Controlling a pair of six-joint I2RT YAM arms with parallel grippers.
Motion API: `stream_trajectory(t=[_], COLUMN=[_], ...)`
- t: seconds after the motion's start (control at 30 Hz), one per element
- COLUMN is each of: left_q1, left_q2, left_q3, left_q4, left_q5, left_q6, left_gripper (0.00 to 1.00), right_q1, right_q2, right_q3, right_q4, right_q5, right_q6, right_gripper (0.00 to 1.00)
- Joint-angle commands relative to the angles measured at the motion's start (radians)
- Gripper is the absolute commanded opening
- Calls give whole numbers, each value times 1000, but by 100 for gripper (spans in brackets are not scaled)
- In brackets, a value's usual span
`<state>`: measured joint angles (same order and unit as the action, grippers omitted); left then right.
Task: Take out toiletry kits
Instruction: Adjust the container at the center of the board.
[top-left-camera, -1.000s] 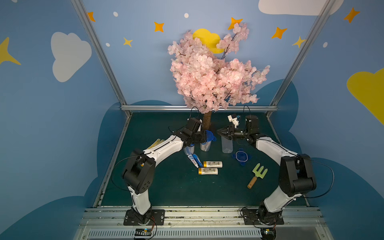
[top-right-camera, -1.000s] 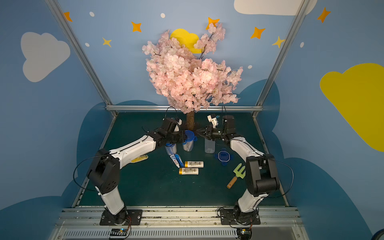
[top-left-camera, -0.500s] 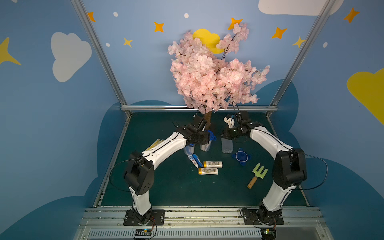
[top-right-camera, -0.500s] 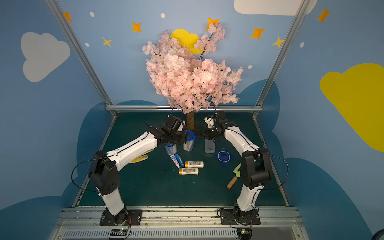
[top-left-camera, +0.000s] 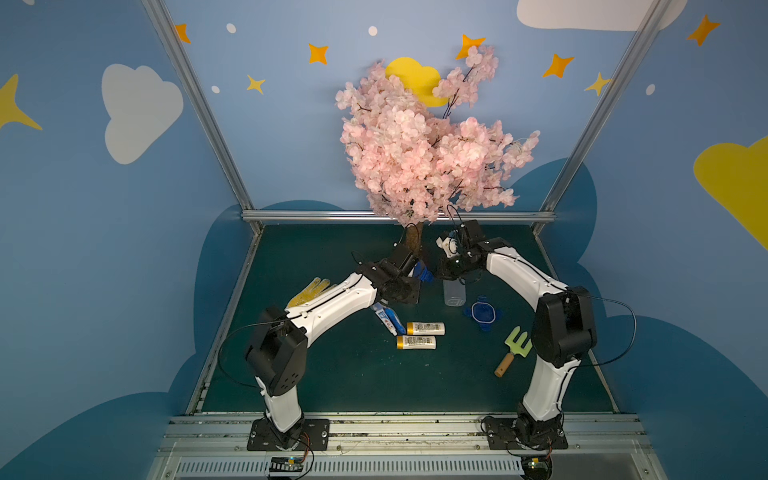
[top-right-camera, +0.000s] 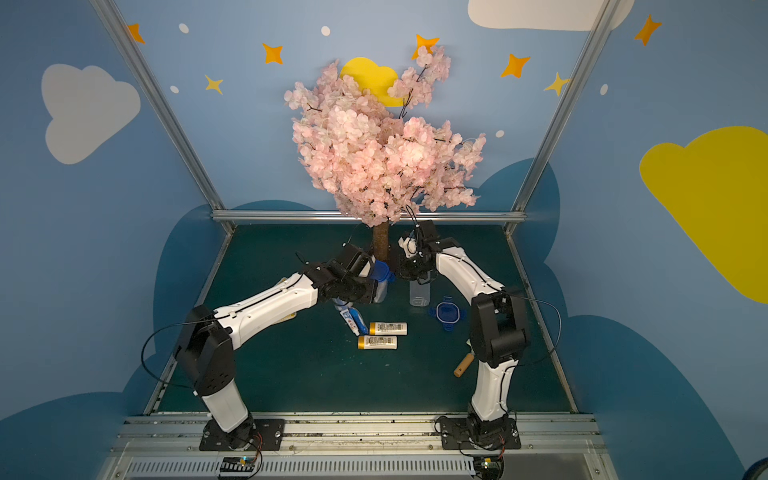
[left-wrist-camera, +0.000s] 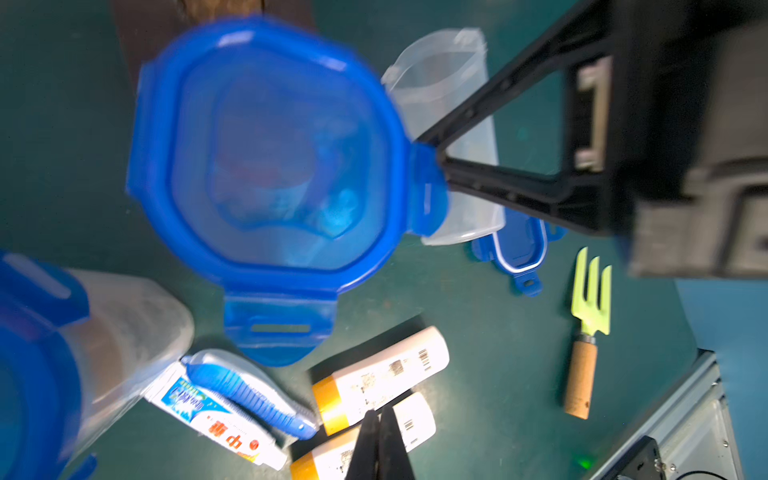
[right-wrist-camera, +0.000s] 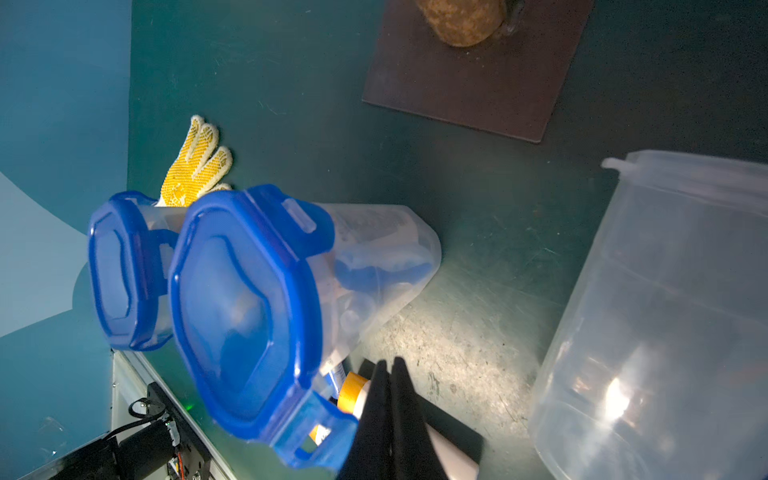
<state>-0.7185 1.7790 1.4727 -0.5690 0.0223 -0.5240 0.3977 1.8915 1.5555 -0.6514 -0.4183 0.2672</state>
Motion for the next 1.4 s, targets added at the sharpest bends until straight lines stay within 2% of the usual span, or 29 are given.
stream_trajectory(t=[0.0, 0.43, 0.77, 0.9, 1.07, 1.2, 1.37], left_q1=[26, 108, 127, 118, 85, 80, 80], left_q2=[4, -97, -201, -152, -51, 9, 54], left_q3=[-8, -57, -57, -14, 50, 84, 109], left_q4=[-27, -26, 5, 7, 8, 27, 26], left_q5=[-35, -69, -106, -55, -26, 0, 7], left_q6=[-22, -18, 4, 7, 18, 17, 16], left_gripper=[2, 2, 2, 2, 2, 2, 3], right_q1=[29, 110, 189, 176, 52, -28, -78], right_q2=[-36, -160, -185, -221, -352, -374, -281], right_q3=[-16, -171, -175, -241, -406, -487, -562], right_q4=[-15, 31, 63, 148, 346, 516, 863], right_q5=[4, 6, -20, -105, -261, -413, -580], right_q6=[-17, 30, 70, 105, 197, 279, 501], right_gripper=[0, 0, 0, 0, 0, 13, 28])
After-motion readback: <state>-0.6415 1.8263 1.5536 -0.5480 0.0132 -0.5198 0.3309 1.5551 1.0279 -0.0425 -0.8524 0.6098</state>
